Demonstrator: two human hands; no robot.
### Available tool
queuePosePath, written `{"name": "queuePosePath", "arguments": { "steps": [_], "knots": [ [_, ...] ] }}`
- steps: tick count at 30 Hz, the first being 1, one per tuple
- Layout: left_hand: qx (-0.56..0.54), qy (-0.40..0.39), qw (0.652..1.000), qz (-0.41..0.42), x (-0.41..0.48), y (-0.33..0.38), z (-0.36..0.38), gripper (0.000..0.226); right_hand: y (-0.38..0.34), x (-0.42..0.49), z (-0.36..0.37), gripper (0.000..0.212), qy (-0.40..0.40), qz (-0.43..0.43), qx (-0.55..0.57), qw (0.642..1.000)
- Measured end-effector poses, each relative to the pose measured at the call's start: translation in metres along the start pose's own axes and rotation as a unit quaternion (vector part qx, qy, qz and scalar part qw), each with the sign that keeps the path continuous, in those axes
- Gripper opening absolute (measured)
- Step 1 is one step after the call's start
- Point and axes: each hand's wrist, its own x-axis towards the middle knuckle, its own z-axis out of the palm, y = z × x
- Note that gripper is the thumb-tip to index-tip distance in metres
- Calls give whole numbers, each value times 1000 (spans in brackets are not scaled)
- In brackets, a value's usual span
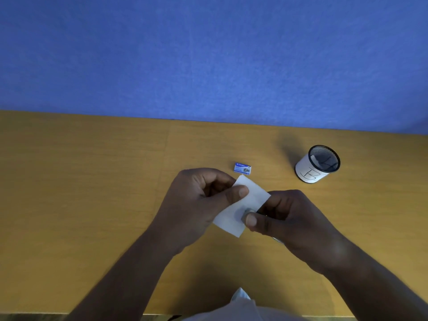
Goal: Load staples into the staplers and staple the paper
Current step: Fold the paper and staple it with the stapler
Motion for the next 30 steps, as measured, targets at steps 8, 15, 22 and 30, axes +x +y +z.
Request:
{"name": "queuePosePath", "arguments": {
  "steps": [8,15,22,30],
  "knots": [
    [-18,-25,1000,-5,-3,-3,-2,11,8,0,2,40,47,-24,-8,999],
    [-23,36,999,-2,1,-10,-4,10,9,3,-1,25,7,-35,-147,988],
    [-22,94,994,-52,2,-24,-9,10,51,21,-14,41,153,58,-191,968],
    [-72,139,983,-99,-11,-37,-10,7,129,51,-28,44,309,180,-175,917]
  ]
}}
